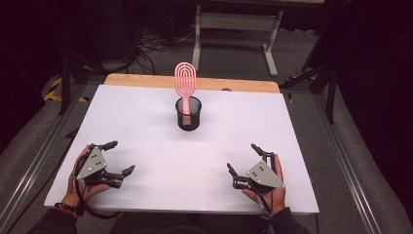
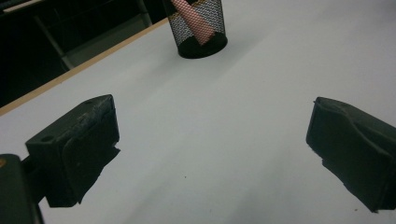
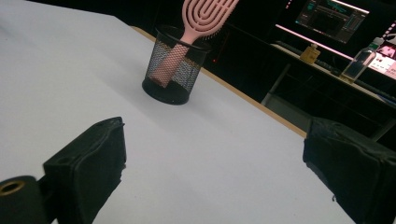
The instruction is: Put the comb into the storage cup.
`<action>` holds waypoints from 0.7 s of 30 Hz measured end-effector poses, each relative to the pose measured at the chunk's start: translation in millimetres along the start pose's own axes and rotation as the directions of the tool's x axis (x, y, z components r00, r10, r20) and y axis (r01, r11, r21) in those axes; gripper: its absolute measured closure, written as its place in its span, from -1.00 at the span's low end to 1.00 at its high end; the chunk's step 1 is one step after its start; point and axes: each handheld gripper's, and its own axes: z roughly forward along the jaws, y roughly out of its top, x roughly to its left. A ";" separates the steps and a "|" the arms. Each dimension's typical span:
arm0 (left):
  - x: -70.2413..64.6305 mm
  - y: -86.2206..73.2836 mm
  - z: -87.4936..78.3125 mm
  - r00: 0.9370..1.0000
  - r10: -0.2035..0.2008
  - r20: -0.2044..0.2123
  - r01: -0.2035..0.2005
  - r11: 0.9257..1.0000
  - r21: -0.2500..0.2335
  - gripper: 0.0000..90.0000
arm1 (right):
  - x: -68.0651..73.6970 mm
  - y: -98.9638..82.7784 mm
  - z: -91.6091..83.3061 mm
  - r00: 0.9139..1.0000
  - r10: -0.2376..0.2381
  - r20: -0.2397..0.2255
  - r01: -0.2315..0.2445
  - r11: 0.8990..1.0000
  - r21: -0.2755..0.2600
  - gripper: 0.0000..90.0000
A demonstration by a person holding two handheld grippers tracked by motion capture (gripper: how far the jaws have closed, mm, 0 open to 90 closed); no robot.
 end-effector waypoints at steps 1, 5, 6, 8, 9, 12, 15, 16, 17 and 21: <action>-0.2 0.5 0.6 1.000 0.001 0.003 -0.001 1.000 0.000 -0.93 | -0.5 0.0 -0.9 1.000 0.002 0.001 -0.002 1.000 -0.001 -0.85; -0.3 2.9 1.9 1.000 0.012 0.005 -0.012 1.000 -0.004 -0.93 | -2.3 -1.8 -2.1 1.000 0.011 0.006 -0.011 1.000 0.001 -0.85; -0.2 3.1 2.0 1.000 0.014 0.004 -0.014 1.000 -0.005 -0.93 | -2.8 -2.3 -2.2 1.000 0.012 0.005 -0.012 1.000 0.007 -0.85; -0.3 2.6 1.4 1.000 0.008 0.006 -0.008 1.000 -0.006 -0.93 | -3.9 -2.4 -3.2 1.000 0.021 0.009 -0.021 1.000 0.005 -0.85; -0.3 2.3 1.1 1.000 0.010 0.004 -0.010 1.000 -0.008 -0.93 | -4.6 -2.4 -3.5 1.000 0.027 0.012 -0.027 1.000 0.002 -0.85; -0.2 2.1 0.1 1.000 0.008 0.006 -0.008 1.000 -0.010 -0.92 | -6.4 -2.6 -3.3 0.999 0.047 0.016 -0.047 0.999 0.005 -0.85; -0.4 3.0 -1.8 1.000 0.010 0.007 -0.009 1.000 -0.017 -0.92 | -6.2 -1.5 -3.6 0.999 0.052 0.017 -0.052 0.999 0.003 -0.85; -0.2 2.8 -1.7 1.000 0.004 0.008 -0.004 1.000 -0.021 -0.92 | -5.7 -1.3 -3.6 0.999 0.050 0.016 -0.050 0.999 0.003 -0.85; -0.1 2.9 -1.6 1.000 0.002 0.011 -0.002 1.000 -0.018 -0.92 | -5.3 -1.3 -3.4 0.999 0.049 0.015 -0.049 0.999 0.003 -0.85; 0.6 3.3 -1.2 1.000 0.006 0.010 -0.006 1.000 -0.019 -0.92 | -5.6 -2.3 -2.4 0.999 0.046 0.011 -0.046 0.999 0.009 -0.85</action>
